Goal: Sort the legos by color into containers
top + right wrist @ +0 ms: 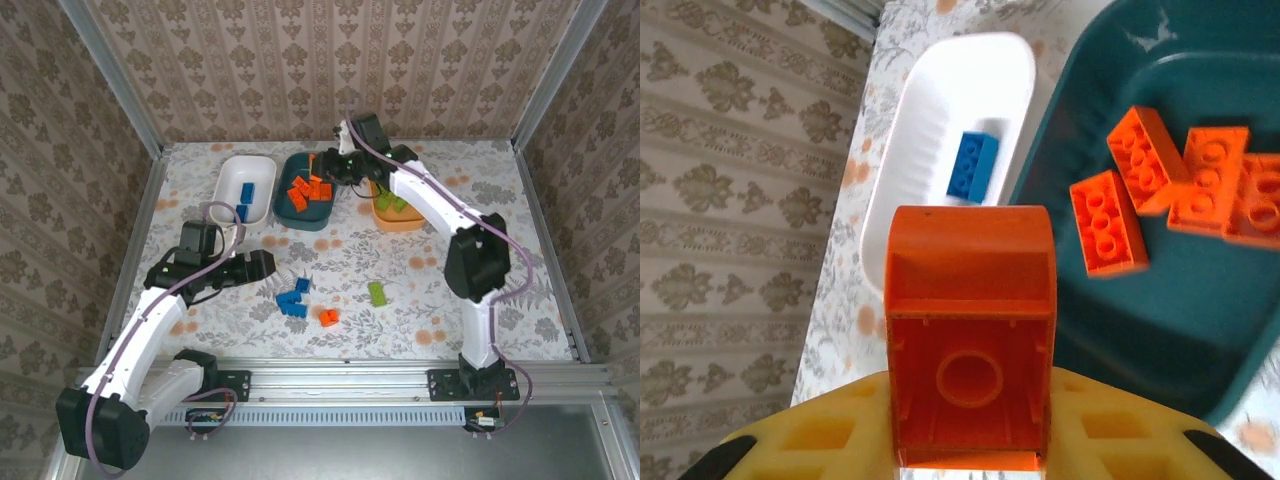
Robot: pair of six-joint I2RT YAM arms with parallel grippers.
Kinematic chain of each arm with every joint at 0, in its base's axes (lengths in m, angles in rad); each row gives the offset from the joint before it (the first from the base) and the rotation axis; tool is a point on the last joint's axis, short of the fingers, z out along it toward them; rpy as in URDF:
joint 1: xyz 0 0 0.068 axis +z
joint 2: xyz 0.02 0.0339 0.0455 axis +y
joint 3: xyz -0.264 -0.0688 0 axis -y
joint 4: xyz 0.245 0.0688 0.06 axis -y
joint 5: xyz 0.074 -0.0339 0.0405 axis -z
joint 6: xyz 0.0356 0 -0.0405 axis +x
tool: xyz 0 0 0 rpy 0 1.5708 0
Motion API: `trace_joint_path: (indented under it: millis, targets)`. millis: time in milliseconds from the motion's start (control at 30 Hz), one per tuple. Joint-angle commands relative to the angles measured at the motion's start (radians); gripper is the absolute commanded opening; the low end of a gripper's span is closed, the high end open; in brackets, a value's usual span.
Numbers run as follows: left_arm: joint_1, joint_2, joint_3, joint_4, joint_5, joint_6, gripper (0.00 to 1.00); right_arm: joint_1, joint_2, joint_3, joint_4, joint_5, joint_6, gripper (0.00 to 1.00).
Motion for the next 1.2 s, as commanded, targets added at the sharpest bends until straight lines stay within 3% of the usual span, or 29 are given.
trace_joint_path:
  millis: [0,300,433,533,733,1167]
  targets:
    - [0.015,-0.023,0.000,-0.034,0.022,0.042,0.83,-0.004,0.126,0.154,-0.060,-0.002,0.037,0.34]
    - [0.024,-0.032,-0.018,-0.040,0.029,0.039,0.83,-0.017,0.410,0.522,-0.256,0.086,0.003,0.33]
    - [0.025,-0.035,-0.029,-0.034,0.035,0.031,0.83,-0.040,0.463,0.542,-0.268,0.100,0.013,0.33]
    - [0.026,-0.040,-0.034,-0.039,0.034,0.035,0.83,-0.049,0.478,0.541,-0.274,0.104,0.010,0.37]
    - [0.027,-0.031,-0.038,-0.029,0.036,0.032,0.83,-0.053,0.472,0.520,-0.267,0.087,0.007,0.57]
    - [0.027,-0.043,-0.035,-0.034,0.038,0.022,0.83,-0.049,0.338,0.516,-0.295,0.085,-0.043,0.61]
